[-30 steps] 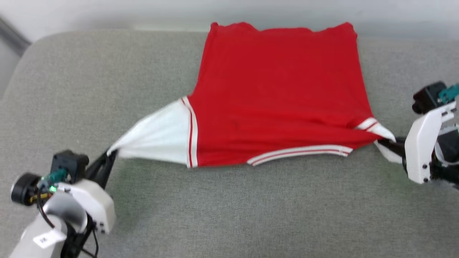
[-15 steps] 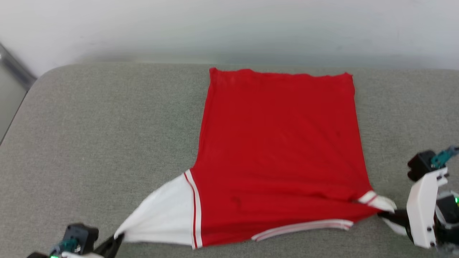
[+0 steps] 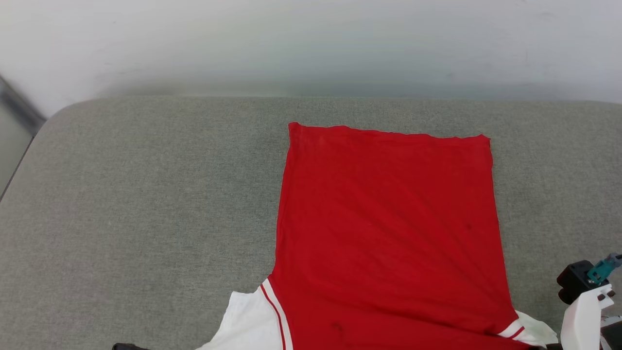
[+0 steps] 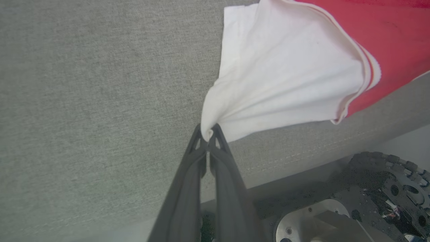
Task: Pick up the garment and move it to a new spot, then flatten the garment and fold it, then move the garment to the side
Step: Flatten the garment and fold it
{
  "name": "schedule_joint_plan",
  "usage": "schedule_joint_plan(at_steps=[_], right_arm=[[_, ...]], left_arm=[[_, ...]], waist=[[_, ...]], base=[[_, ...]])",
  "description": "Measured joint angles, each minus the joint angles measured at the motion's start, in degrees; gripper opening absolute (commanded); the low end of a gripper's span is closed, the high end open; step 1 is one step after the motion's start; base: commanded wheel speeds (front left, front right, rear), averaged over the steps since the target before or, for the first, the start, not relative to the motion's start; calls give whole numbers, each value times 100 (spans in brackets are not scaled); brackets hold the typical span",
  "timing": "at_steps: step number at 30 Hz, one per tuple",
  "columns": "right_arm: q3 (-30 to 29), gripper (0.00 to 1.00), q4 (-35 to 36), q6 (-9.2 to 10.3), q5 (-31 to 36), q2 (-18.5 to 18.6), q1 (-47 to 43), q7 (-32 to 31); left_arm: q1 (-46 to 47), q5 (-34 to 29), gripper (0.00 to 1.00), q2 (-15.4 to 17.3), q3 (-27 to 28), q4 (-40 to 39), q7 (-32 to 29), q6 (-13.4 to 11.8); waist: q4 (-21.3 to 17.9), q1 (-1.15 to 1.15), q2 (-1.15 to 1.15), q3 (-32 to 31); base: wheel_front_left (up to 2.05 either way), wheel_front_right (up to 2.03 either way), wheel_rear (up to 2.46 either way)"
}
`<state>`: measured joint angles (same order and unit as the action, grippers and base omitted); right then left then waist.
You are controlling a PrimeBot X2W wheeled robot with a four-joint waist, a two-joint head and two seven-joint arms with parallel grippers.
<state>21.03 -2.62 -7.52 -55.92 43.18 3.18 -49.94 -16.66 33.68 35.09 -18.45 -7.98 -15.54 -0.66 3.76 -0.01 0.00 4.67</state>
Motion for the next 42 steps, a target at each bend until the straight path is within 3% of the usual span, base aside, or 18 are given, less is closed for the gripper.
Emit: schedule_joint_plan(at_steps=[4,5,6,15,22,33,42], right_arm=[[-177,0,183,0,103,-119,-43,-111],[-223,18,247,0,140,-141,-43,-107],[-260,100,316,1,219,-144,-35,-94],[-1104,100,702,1,-24,-342,229,-630],[-1838,100,914,1,367,-414,1234,-1255],[-2393,100,230,1,1834,-984,3221,-2635],[-2932,100,-435,1,2959,-1070,4046,-2988]], left_arm=[[3,45,0,-84,-48,-68,-14,15],[13,45,0,-87,-44,-96,-9,15],[28,48,0,-89,-31,-127,10,15],[45,130,0,-41,-11,-783,-81,-33],[181,78,0,99,-132,-1470,-405,1],[826,-78,0,20,-491,-2084,-608,236],[1268,-220,0,-171,-719,-2203,-561,388]], waist=[[-23,1,0,38],[-26,0,0,49],[-26,0,0,63],[34,1,0,270],[278,1,0,651],[906,2,0,1657],[1484,2,0,2374]], base=[[0,0,0],[0,0,0],[0,0,0],[0,0,0],[0,0,0],[0,0,0],[0,0,0]])
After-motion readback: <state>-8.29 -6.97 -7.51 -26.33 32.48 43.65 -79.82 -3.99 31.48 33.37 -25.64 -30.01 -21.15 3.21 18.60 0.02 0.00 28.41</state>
